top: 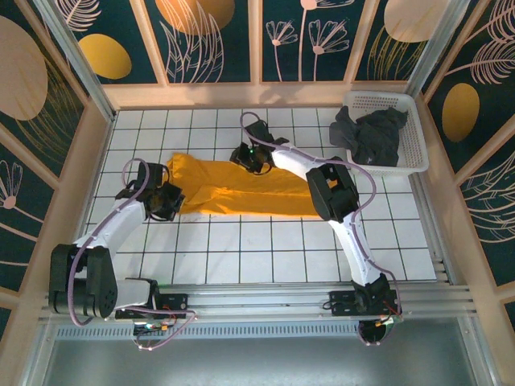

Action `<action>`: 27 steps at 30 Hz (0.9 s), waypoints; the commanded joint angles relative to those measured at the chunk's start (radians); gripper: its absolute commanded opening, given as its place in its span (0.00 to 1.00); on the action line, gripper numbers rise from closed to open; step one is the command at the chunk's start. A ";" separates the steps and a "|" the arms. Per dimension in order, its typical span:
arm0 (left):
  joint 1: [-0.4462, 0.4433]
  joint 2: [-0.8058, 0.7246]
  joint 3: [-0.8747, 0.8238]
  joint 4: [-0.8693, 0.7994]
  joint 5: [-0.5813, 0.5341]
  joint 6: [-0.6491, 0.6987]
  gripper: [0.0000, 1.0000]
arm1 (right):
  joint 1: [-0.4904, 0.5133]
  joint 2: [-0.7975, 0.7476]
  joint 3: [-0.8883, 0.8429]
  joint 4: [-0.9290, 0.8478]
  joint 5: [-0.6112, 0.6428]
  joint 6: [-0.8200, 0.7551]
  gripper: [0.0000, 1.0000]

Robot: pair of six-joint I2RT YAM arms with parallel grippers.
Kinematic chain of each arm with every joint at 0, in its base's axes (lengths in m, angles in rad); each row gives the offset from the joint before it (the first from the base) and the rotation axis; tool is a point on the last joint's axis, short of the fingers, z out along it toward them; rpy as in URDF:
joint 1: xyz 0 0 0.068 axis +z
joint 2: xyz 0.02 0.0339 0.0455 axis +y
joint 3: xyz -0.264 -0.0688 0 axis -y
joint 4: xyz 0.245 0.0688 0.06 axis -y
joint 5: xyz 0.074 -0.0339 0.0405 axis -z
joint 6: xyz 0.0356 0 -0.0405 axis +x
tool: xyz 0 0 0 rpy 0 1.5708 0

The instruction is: Fold and stack the t-shirts

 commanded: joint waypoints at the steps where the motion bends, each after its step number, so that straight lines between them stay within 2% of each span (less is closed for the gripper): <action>1: -0.006 -0.009 0.012 0.000 0.000 -0.004 0.00 | 0.002 -0.053 0.059 -0.044 0.021 -0.090 0.41; 7: -0.020 -0.094 0.022 -0.073 0.060 -0.032 0.00 | -0.018 -0.134 0.027 -0.066 0.014 -0.132 0.44; 11: -0.071 -0.097 0.045 -0.174 0.097 0.040 0.00 | -0.019 -0.152 0.016 -0.060 -0.046 -0.167 0.44; 14: -0.122 -0.078 0.070 -0.267 0.076 0.119 0.00 | -0.004 -0.158 0.026 -0.095 -0.040 -0.200 0.44; 16: -0.142 -0.091 0.055 -0.294 0.052 0.124 0.00 | 0.002 -0.174 -0.002 -0.092 -0.035 -0.201 0.44; 20: -0.144 -0.128 0.003 -0.271 0.022 0.093 0.00 | 0.004 -0.209 -0.073 -0.064 -0.035 -0.190 0.44; 25: -0.143 -0.083 0.013 -0.243 -0.032 0.109 0.00 | 0.012 -0.226 -0.097 -0.072 -0.037 -0.204 0.44; 26: -0.141 -0.067 0.024 -0.246 -0.055 0.120 0.03 | 0.015 -0.228 -0.098 -0.077 -0.039 -0.211 0.44; 27: -0.143 -0.050 0.037 -0.251 -0.079 0.134 0.20 | 0.019 -0.232 -0.104 -0.079 -0.040 -0.217 0.44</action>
